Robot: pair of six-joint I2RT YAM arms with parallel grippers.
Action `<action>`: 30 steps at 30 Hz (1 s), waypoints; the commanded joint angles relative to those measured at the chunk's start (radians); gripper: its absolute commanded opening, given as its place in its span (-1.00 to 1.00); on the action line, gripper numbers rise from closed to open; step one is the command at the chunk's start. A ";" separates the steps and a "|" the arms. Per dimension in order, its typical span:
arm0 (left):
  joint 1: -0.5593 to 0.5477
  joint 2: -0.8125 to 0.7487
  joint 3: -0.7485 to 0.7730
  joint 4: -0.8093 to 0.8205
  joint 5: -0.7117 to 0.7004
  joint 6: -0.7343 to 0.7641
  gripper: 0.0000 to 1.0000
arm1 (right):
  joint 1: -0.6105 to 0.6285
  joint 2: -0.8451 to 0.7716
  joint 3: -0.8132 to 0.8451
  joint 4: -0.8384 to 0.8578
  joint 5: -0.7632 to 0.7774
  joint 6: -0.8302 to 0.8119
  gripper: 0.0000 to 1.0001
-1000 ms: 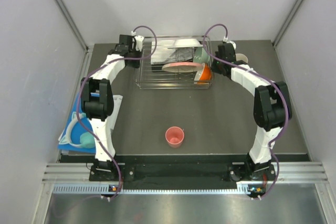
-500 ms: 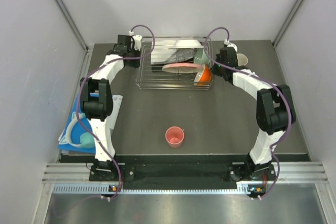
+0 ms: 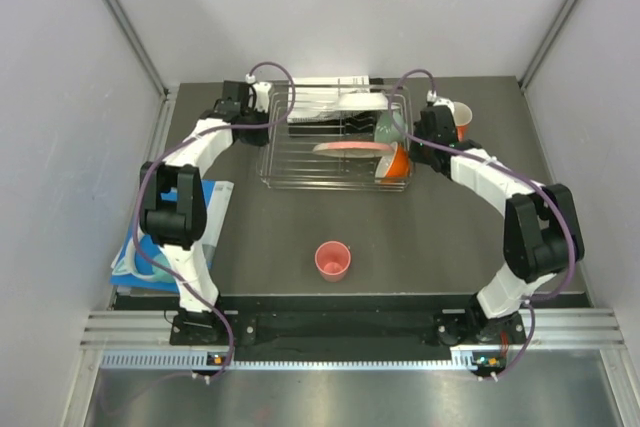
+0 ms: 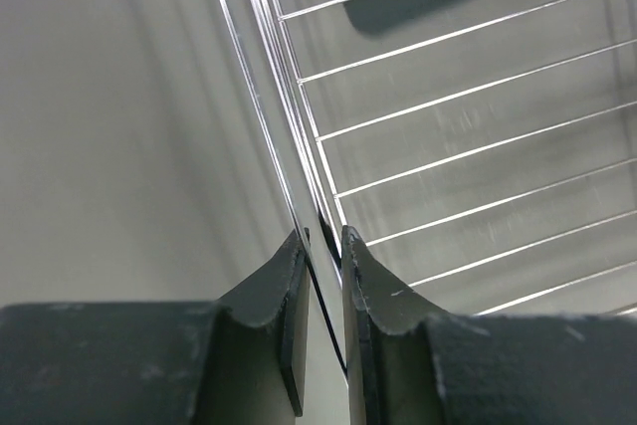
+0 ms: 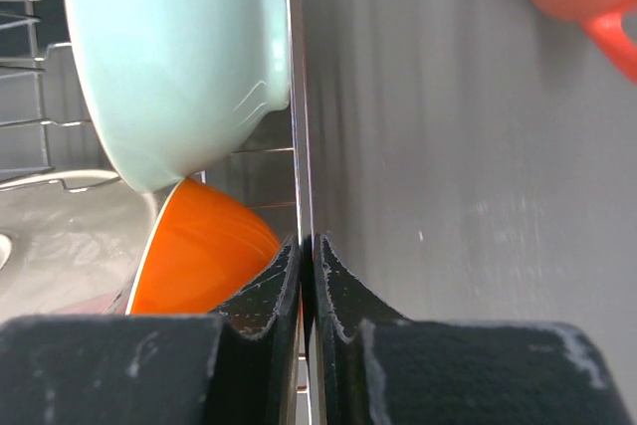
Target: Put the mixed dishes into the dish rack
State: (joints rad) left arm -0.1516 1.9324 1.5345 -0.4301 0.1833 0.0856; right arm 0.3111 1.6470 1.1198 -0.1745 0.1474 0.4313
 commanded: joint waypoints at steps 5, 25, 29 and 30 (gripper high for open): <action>-0.031 -0.239 -0.109 -0.007 0.140 0.036 -1.00 | 0.028 -0.184 -0.057 0.050 0.024 0.006 -1.00; -0.092 -0.381 -0.330 -0.024 0.148 -0.004 -1.00 | 0.034 -0.349 -0.247 0.006 0.029 0.046 -1.00; -0.094 -0.377 -0.326 -0.048 0.140 0.002 -0.98 | 0.036 -0.337 -0.239 -0.016 0.043 0.049 -1.00; -0.094 -0.375 -0.321 -0.052 0.139 0.000 -0.92 | 0.037 -0.340 -0.239 -0.022 0.046 0.050 -1.00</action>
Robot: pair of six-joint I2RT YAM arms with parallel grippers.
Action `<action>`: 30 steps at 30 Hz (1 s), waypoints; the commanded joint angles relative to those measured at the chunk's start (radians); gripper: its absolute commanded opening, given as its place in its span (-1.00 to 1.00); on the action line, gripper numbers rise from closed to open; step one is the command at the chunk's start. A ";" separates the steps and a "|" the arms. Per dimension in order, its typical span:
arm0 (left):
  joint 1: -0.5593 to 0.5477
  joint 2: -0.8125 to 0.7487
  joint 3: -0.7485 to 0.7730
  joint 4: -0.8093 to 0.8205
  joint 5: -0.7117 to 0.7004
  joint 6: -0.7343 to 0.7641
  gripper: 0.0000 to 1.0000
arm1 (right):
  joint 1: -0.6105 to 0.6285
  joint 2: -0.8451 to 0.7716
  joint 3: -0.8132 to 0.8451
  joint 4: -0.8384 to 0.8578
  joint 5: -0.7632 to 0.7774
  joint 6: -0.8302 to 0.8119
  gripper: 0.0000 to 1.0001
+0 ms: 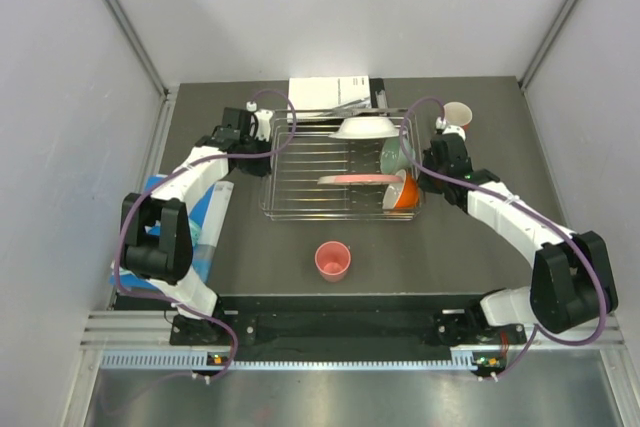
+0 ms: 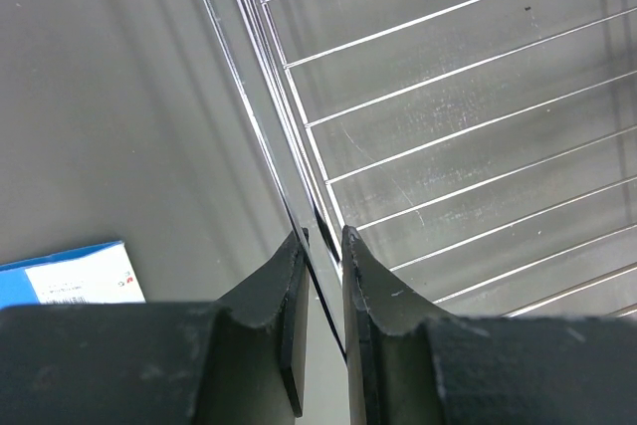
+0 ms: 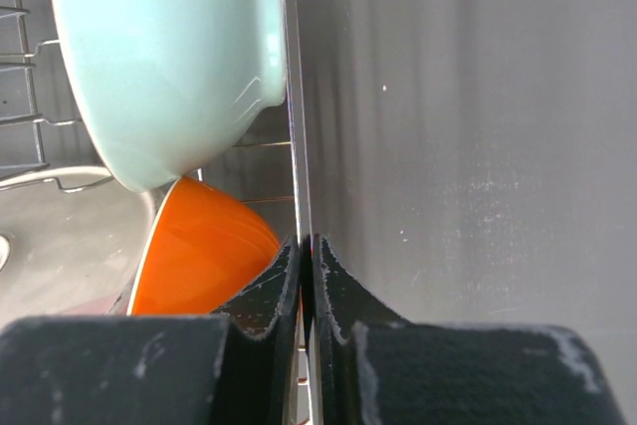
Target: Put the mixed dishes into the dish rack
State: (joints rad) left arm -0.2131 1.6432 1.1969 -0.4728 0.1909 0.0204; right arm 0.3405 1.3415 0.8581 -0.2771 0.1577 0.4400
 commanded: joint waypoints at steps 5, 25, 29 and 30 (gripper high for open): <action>-0.032 -0.082 0.013 -0.017 0.148 0.066 -0.90 | 0.012 -0.074 -0.005 0.072 0.068 0.052 -1.00; -0.097 -0.131 -0.066 -0.047 0.134 0.036 -1.00 | 0.014 -0.117 -0.065 0.039 0.078 0.069 -1.00; -0.100 -0.134 -0.047 -0.066 0.102 0.039 -0.88 | 0.012 -0.139 -0.047 0.003 0.129 0.071 -0.41; -0.100 -0.131 -0.039 -0.075 0.094 0.044 -0.73 | 0.012 -0.146 -0.045 0.000 0.138 0.065 -0.35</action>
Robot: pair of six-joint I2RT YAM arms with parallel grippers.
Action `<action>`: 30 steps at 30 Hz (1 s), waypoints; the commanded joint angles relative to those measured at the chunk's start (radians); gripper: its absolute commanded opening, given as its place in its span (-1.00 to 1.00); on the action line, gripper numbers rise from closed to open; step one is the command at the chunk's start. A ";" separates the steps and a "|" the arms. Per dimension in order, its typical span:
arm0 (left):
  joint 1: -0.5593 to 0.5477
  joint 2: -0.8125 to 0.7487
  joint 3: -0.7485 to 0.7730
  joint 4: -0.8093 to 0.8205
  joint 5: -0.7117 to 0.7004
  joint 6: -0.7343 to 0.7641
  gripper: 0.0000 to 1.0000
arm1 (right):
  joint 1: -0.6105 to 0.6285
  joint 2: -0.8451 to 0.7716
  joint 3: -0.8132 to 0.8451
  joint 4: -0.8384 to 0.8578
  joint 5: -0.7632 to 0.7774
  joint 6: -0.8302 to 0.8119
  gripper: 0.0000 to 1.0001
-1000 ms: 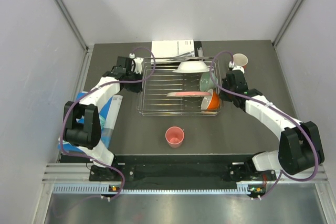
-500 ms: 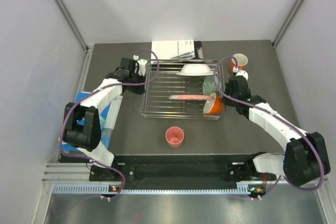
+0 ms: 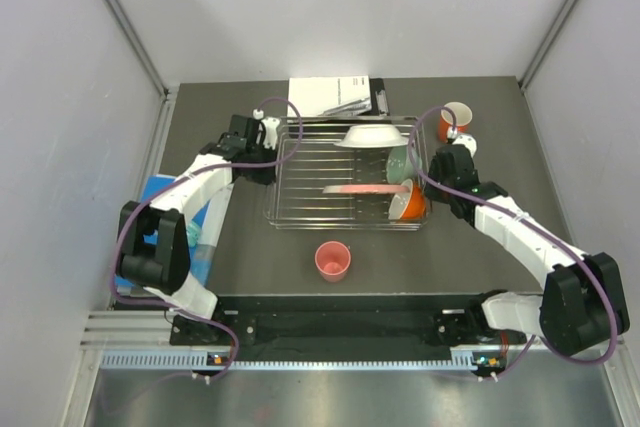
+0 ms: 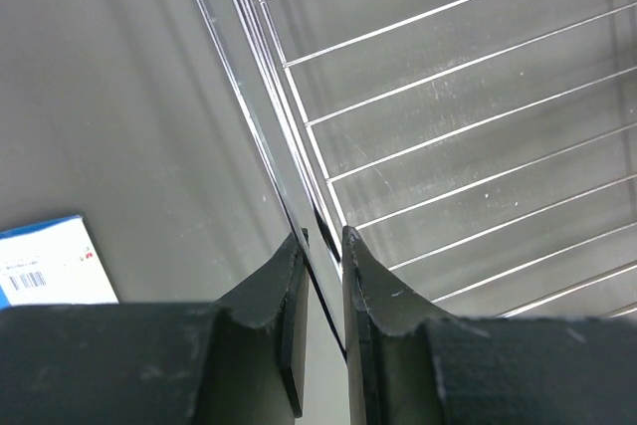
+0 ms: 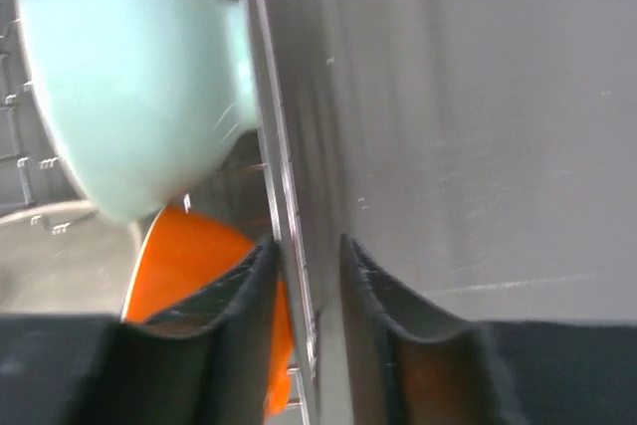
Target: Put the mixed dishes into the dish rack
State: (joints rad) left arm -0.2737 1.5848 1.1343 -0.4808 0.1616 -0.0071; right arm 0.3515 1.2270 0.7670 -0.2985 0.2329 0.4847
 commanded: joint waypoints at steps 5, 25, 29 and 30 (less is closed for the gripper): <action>-0.038 -0.077 0.045 -0.065 0.078 0.064 -0.14 | 0.001 -0.078 0.067 -0.005 0.083 0.020 0.54; -0.021 -0.189 0.122 -0.102 -0.065 0.061 0.98 | -0.267 0.382 0.685 -0.122 0.180 0.006 0.93; -0.002 -0.232 0.185 -0.136 -0.100 0.088 0.98 | -0.305 0.560 0.781 -0.143 0.178 0.023 0.69; 0.001 -0.238 0.196 -0.146 -0.111 0.093 0.98 | -0.319 0.578 0.790 -0.145 0.177 0.026 0.68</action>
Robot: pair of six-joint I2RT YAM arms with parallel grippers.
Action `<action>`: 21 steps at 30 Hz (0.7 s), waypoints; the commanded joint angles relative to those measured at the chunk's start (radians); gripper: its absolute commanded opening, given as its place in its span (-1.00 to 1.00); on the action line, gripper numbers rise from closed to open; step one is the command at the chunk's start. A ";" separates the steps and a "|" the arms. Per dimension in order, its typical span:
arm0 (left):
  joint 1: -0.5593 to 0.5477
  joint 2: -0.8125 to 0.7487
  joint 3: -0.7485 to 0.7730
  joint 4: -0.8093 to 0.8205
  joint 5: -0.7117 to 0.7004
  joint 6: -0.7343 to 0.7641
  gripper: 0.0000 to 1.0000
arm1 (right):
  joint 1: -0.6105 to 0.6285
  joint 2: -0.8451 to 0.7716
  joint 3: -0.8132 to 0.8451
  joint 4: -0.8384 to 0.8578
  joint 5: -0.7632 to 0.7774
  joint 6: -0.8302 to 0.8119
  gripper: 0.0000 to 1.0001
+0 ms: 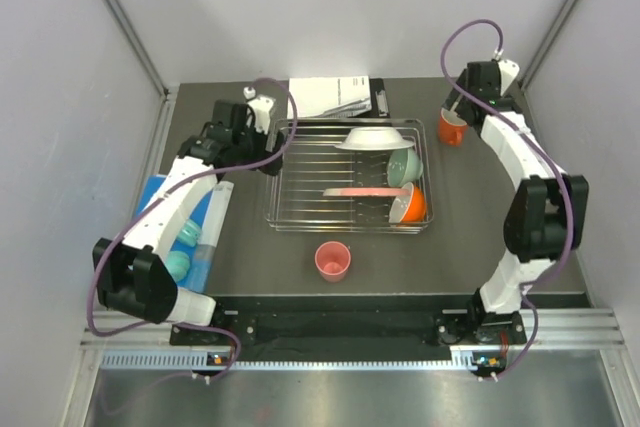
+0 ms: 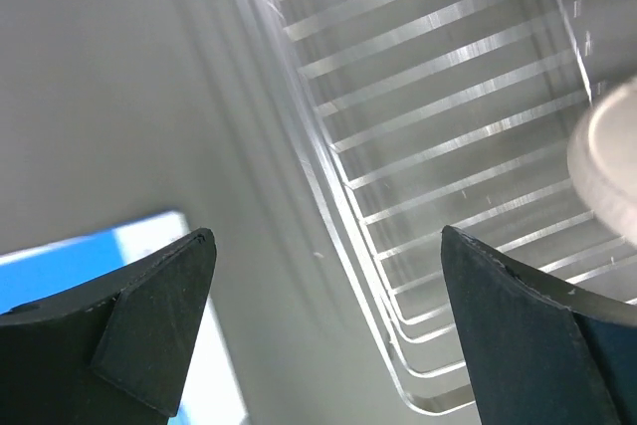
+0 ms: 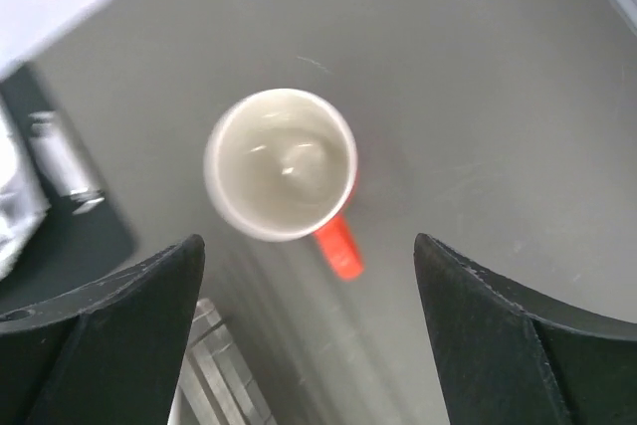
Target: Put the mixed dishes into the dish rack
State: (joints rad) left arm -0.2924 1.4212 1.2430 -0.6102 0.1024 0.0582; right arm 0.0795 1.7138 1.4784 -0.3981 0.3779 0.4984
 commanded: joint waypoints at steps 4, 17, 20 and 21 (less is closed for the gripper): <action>0.051 -0.093 0.150 -0.046 -0.053 0.045 0.98 | -0.072 0.156 0.118 -0.065 0.047 0.020 0.68; 0.072 -0.100 0.214 -0.079 0.002 0.002 0.98 | -0.136 0.355 0.239 -0.056 -0.025 0.028 0.46; 0.072 -0.110 0.234 -0.105 -0.007 -0.003 0.98 | -0.155 0.424 0.304 -0.079 -0.085 0.038 0.40; 0.072 -0.111 0.246 -0.112 -0.009 -0.008 0.98 | -0.158 0.437 0.316 -0.084 -0.095 0.040 0.37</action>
State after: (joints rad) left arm -0.2226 1.3472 1.4223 -0.7067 0.0895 0.0727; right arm -0.0486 2.0888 1.7065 -0.4599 0.3534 0.5186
